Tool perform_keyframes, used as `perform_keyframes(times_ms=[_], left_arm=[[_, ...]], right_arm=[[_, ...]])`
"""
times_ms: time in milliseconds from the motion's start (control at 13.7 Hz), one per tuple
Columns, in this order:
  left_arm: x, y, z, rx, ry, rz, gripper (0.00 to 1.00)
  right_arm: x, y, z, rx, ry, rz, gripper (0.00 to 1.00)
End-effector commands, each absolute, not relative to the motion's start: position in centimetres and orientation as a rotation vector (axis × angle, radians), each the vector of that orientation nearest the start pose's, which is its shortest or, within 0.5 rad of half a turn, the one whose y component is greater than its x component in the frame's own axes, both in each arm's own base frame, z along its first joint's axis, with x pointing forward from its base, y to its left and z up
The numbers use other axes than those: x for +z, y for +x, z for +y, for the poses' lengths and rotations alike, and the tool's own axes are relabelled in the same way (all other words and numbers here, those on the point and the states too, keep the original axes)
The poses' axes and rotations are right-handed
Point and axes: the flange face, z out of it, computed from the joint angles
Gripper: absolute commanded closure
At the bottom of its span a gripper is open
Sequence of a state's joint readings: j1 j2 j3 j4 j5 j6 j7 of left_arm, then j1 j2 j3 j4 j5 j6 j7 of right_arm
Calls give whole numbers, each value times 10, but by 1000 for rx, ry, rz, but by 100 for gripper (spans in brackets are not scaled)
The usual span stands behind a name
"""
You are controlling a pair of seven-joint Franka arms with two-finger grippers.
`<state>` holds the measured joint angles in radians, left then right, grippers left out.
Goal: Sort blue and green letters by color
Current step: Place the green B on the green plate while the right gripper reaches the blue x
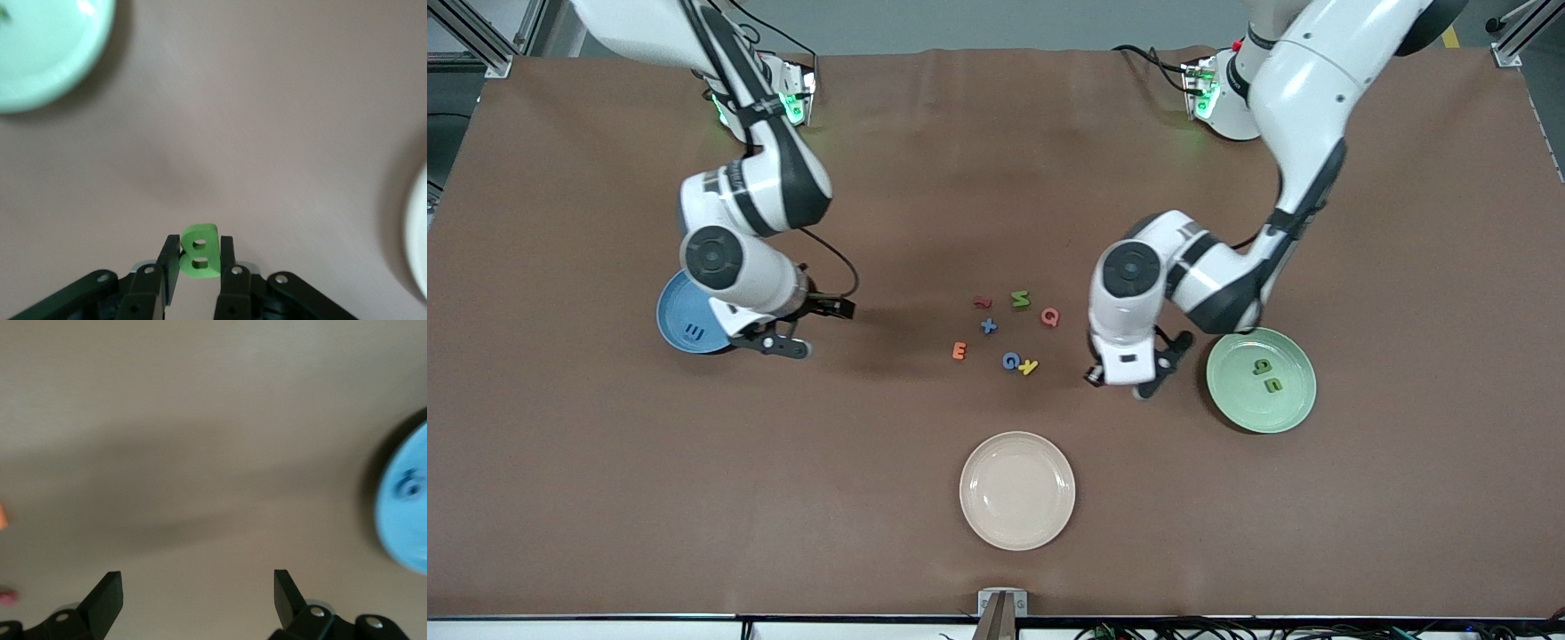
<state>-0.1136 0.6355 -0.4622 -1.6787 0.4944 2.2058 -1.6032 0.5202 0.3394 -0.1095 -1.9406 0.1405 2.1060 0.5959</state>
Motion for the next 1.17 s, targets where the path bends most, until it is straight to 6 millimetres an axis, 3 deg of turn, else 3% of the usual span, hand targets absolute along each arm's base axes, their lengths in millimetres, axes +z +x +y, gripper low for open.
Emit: perform_keyframes(times_ms=[0,293,439,585,659,805,1098], left_arm=[[273,590,-249,-141,-2848,-1014,100],[272,597,-143,-56,-2905,-786,100],[269,594,-104,-43,-2940,-672,100],[259,591,-69,-43,-2978,-603,100],[253,591,-55,-37,-2991,-583,100],[239,585,-47,-41,-3028,-551,100],[205,570,-37,-57,-3053,-472,99]], right_arm=[[291,553,313,262,-3099,586,0],[278,549,395,228,-2987,968,1],[265,536,438,194,-2946,1090,10],[258,531,457,145,-2872,1192,28],[252,532,461,118,-2824,1255,36],[229,523,473,110,-2807,1325,52],[206,523,496,83,-2776,1379,55]])
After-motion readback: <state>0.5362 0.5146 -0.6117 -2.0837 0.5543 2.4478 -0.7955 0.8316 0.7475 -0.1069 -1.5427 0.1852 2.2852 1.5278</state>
